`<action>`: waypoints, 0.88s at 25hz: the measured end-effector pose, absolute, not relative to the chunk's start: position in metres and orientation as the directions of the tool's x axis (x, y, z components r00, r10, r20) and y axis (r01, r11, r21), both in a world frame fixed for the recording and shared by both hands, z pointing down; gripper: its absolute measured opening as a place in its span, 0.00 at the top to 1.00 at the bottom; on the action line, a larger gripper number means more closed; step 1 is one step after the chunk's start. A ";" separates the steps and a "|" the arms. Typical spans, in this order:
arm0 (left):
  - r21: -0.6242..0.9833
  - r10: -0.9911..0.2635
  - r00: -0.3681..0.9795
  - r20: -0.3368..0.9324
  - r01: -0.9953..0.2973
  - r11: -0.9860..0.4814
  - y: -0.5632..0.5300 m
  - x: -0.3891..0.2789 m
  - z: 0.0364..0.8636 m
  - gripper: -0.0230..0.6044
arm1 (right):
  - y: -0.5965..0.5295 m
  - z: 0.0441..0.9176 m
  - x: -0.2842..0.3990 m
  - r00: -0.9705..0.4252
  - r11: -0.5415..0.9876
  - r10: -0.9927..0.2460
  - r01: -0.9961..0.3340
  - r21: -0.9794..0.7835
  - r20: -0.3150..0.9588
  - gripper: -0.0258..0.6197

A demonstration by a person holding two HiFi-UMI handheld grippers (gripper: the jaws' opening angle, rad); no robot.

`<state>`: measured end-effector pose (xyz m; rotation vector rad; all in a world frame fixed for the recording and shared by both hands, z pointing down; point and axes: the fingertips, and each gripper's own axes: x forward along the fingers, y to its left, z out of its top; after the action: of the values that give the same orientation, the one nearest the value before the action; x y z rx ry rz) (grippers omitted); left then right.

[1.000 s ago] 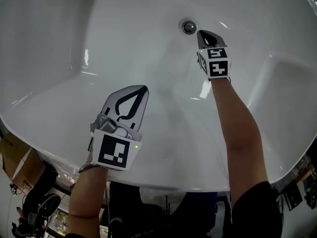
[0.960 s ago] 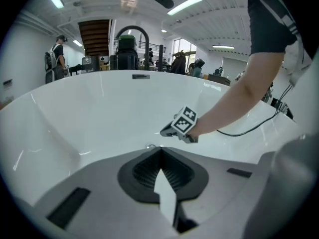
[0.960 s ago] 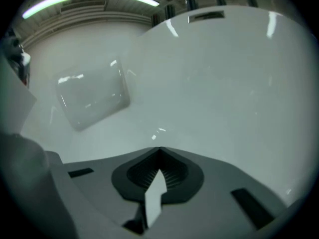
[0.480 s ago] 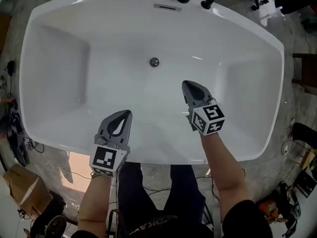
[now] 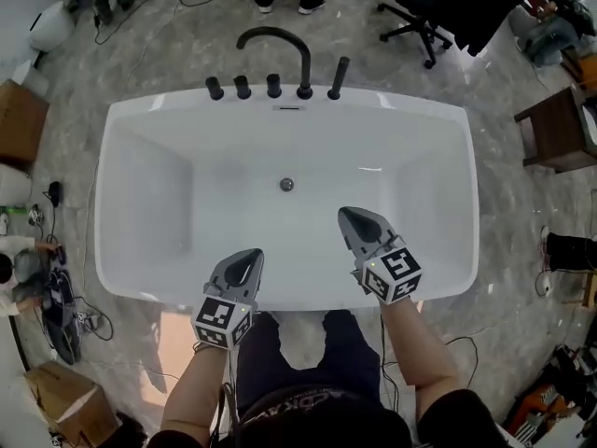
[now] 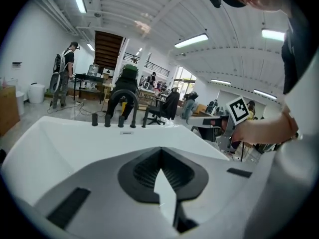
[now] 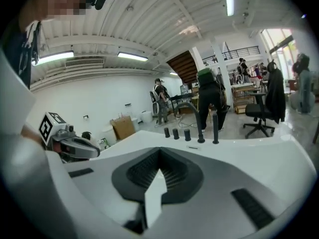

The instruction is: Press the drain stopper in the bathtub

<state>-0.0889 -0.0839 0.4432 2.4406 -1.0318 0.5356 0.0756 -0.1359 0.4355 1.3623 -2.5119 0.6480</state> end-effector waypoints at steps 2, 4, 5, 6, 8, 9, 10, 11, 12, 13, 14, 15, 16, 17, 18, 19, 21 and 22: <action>0.220 -0.568 0.660 0.492 -0.725 -0.653 -0.079 -0.087 0.422 0.95 | -0.126 0.409 0.076 -0.547 0.472 -0.757 -0.836 -0.279 0.359 0.94; 0.202 -0.564 0.674 0.478 -0.709 -0.676 -0.074 -0.084 0.402 0.95 | -0.115 0.386 0.078 -0.545 0.467 -0.770 -0.836 -0.288 0.332 0.94; 0.190 -0.562 0.680 0.471 -0.701 -0.688 -0.073 -0.082 0.392 0.95 | -0.112 0.376 0.079 -0.545 0.466 -0.776 -0.835 -0.293 0.318 0.94; 0.176 -0.562 0.684 0.465 -0.694 -0.698 -0.072 -0.081 0.383 0.95 | -0.108 0.366 0.079 -0.545 0.465 -0.781 -0.833 -0.299 0.304 0.94; 0.155 -0.564 0.689 0.456 -0.685 -0.711 -0.068 -0.080 0.366 0.95 | -0.100 0.348 0.080 -0.546 0.462 -0.789 -0.830 -0.312 0.281 0.94; 0.153 -0.566 0.691 0.449 -0.684 -0.713 -0.066 -0.080 0.358 0.95 | -0.095 0.340 0.079 -0.545 0.461 -0.793 -0.829 -0.317 0.272 0.94; 0.156 -0.569 0.694 0.441 -0.684 -0.713 -0.064 -0.080 0.351 0.95 | -0.091 0.332 0.079 -0.545 0.461 -0.796 -0.828 -0.321 0.263 0.94; 0.161 -0.570 0.699 0.432 -0.682 -0.713 -0.062 -0.080 0.344 0.95 | -0.087 0.324 0.079 -0.546 0.462 -0.799 -0.826 -0.323 0.253 0.94; 0.165 -0.571 0.703 0.423 -0.680 -0.715 -0.059 -0.080 0.337 0.95 | -0.083 0.318 0.077 -0.547 0.465 -0.801 -0.824 -0.324 0.243 0.94; 0.167 -0.571 0.708 0.415 -0.676 -0.717 -0.057 -0.080 0.331 0.95 | -0.080 0.311 0.075 -0.550 0.469 -0.802 -0.821 -0.325 0.232 0.94; 0.166 -0.572 0.712 0.408 -0.674 -0.720 -0.055 -0.080 0.325 0.95 | -0.076 0.304 0.072 -0.555 0.475 -0.802 -0.817 -0.326 0.222 0.94; 0.165 -0.573 0.714 0.401 -0.672 -0.722 -0.052 -0.080 0.319 0.95 | -0.072 0.298 0.069 -0.561 0.483 -0.800 -0.812 -0.328 0.212 0.94; 0.163 -0.576 0.717 0.394 -0.671 -0.724 -0.049 -0.080 0.313 0.95 | -0.067 0.292 0.066 -0.569 0.492 -0.797 -0.806 -0.329 0.203 0.94; 0.162 -0.578 0.720 0.384 -0.669 -0.726 -0.047 -0.080 0.307 0.95 | -0.063 0.287 0.063 -0.577 0.502 -0.793 -0.800 -0.328 0.195 0.94; 0.161 -0.580 0.724 0.373 -0.666 -0.728 -0.046 -0.079 0.301 0.95 | -0.059 0.281 0.059 -0.586 0.513 -0.788 -0.794 -0.326 0.188 0.94; 0.160 -0.582 0.728 0.363 -0.664 -0.730 -0.044 -0.079 0.295 0.95 | -0.056 0.277 0.056 -0.594 0.523 -0.783 -0.789 -0.323 0.183 0.94; 0.157 -0.584 0.732 0.350 -0.661 -0.734 -0.041 -0.076 0.286 0.95 | -0.049 0.270 0.052 -0.609 0.540 -0.774 -0.778 -0.321 0.175 0.94; 0.155 -0.583 0.734 0.348 -0.658 -0.737 -0.038 -0.074 0.284 0.95 | -0.044 0.267 0.050 -0.614 0.545 -0.771 -0.774 -0.323 0.170 0.94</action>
<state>-0.0745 -0.0377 0.2839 2.6698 -0.9755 0.4036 0.0504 -0.0439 0.2672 1.3765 -2.7543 0.5820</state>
